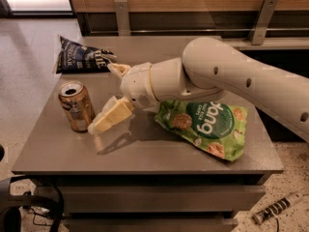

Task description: Pick orange can

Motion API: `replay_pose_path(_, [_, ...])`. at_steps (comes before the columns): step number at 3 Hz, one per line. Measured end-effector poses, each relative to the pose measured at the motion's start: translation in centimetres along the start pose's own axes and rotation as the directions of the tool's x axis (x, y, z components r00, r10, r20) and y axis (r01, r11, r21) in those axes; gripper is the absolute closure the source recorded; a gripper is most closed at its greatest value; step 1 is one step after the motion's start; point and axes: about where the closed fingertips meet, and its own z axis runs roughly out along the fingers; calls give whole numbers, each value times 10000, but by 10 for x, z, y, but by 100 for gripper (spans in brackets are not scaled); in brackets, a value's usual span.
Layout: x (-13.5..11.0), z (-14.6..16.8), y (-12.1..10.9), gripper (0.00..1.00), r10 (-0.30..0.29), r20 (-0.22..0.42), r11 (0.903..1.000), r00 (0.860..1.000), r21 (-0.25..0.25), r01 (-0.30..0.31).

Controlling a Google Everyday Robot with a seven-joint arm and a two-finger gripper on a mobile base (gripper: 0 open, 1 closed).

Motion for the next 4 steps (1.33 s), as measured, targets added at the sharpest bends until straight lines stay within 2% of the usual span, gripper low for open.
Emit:
replay_pose_path(2, [-6,50,21,0,547,1183,9980,9915,-390,-504])
replay_pose_path(3, [-10,67,27,13,711,1621,9965,9842,-555,-629])
replay_pose_path(4, [-12,68,28,36,687,1620,9965,9844,-589,-599])
